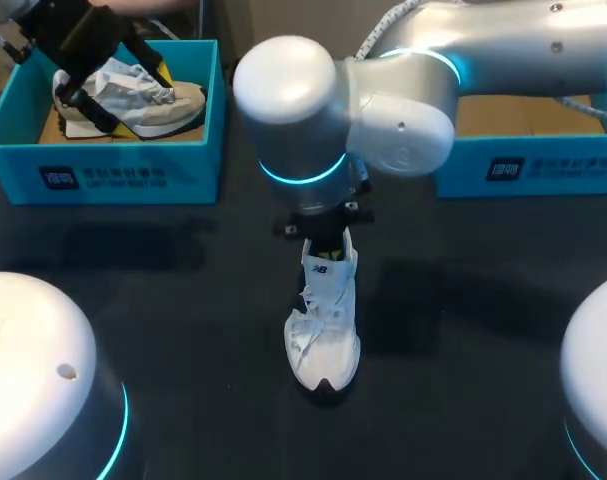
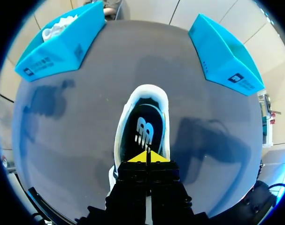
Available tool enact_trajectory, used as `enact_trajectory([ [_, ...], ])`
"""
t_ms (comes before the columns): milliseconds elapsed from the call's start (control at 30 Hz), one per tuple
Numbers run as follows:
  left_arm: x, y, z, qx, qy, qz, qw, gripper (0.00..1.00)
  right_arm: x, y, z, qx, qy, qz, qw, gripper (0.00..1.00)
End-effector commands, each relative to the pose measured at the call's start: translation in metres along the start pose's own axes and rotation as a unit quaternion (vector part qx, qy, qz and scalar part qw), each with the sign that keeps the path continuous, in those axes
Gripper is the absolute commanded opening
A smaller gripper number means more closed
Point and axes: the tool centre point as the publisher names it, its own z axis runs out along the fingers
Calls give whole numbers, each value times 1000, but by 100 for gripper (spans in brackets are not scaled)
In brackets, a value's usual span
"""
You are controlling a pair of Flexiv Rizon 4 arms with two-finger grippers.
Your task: Take the shoe out of the shoebox, open the shoe tongue, remove and reinsert the insole, then place the shoe into the shoebox
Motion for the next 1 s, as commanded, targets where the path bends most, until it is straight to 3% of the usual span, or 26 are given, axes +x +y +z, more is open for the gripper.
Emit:
enact_trajectory([
  [33, -1, 1, -1, -1, 3, 0, 1000, 100, 4, 0, 9, 4, -2, 1, 1000, 0],
  [467, -1, 1, -1, -1, 3, 0, 1000, 100, 3, 0, 21, 13, -28, 0, 1000, 0],
  [1000, -1, 1, -1, -1, 3, 0, 1000, 100, 5, -2, 56, 25, -25, -11, 999, 0],
])
